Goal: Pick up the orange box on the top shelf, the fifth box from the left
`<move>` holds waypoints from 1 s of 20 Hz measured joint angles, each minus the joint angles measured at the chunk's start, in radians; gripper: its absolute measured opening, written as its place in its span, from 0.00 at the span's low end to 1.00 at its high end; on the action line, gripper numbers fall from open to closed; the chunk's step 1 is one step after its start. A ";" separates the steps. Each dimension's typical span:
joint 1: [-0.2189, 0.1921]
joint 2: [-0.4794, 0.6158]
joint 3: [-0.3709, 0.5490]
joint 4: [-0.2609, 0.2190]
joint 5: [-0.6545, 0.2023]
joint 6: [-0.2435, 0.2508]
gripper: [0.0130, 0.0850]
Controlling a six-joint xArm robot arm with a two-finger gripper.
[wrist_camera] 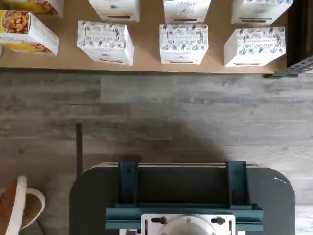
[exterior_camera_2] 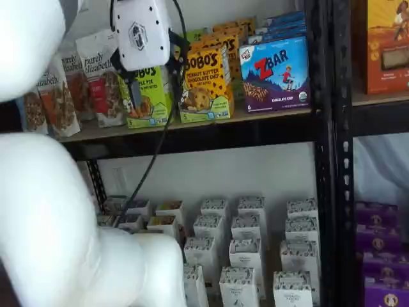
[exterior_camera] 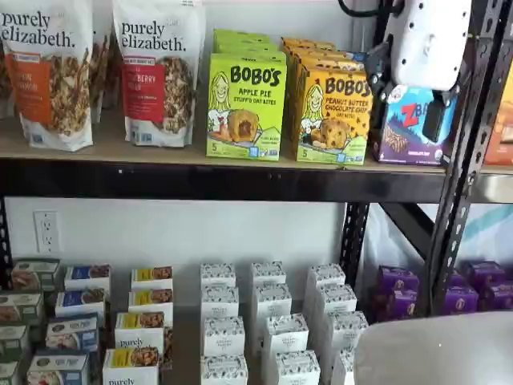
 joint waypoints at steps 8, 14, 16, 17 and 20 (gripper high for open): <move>0.067 -0.035 0.032 -0.079 -0.063 0.038 1.00; 0.060 -0.036 0.034 -0.070 -0.068 0.035 1.00; 0.063 -0.033 0.033 -0.070 -0.072 0.038 1.00; 0.062 -0.030 0.032 -0.066 -0.075 0.038 1.00; 0.060 -0.021 0.032 -0.051 -0.099 0.042 1.00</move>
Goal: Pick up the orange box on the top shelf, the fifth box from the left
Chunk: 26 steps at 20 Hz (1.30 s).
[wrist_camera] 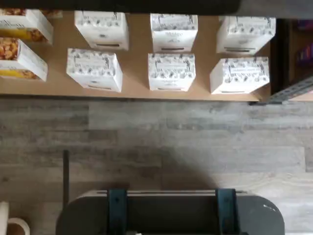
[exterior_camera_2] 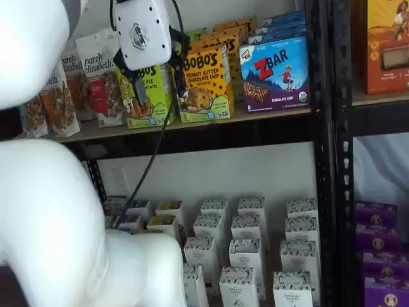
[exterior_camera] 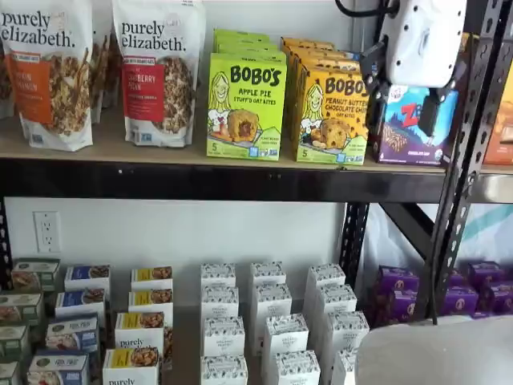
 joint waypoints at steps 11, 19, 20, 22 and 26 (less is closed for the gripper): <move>-0.015 0.128 -0.063 0.044 -0.120 -0.002 1.00; -0.019 0.211 -0.100 0.042 -0.236 -0.011 1.00; -0.017 0.218 -0.104 0.036 -0.249 -0.009 1.00; -0.015 0.233 -0.113 0.027 -0.272 -0.009 1.00; -0.032 0.268 -0.140 0.034 -0.298 -0.024 1.00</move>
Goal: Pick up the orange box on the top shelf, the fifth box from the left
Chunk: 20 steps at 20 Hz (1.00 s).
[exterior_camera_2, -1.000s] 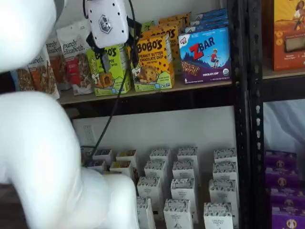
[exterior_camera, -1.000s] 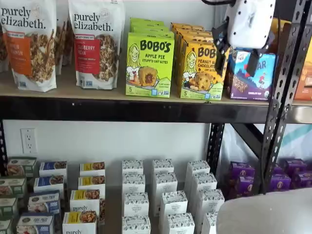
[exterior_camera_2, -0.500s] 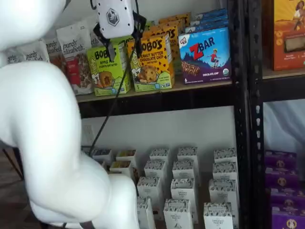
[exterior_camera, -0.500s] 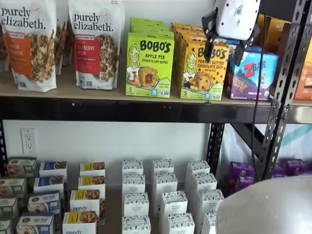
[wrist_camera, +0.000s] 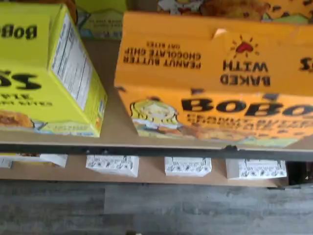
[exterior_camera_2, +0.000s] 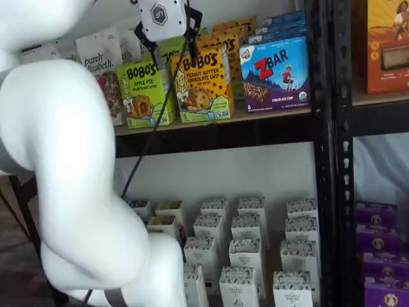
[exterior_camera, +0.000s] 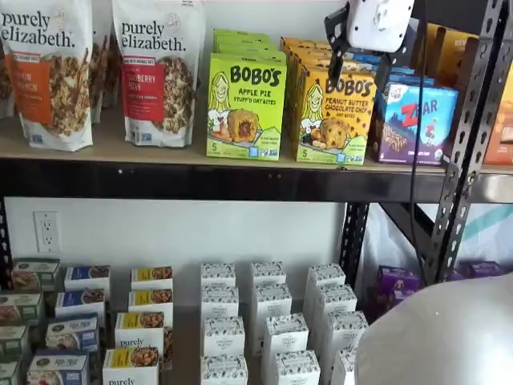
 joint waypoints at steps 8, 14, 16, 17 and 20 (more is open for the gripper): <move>-0.030 0.047 -0.036 0.005 -0.039 -0.030 1.00; -0.046 0.061 -0.040 0.008 -0.061 -0.046 1.00; -0.044 0.063 -0.038 0.004 -0.066 -0.044 1.00; -0.044 0.064 -0.036 0.005 -0.070 -0.044 1.00; -0.040 0.064 -0.029 0.006 -0.081 -0.041 1.00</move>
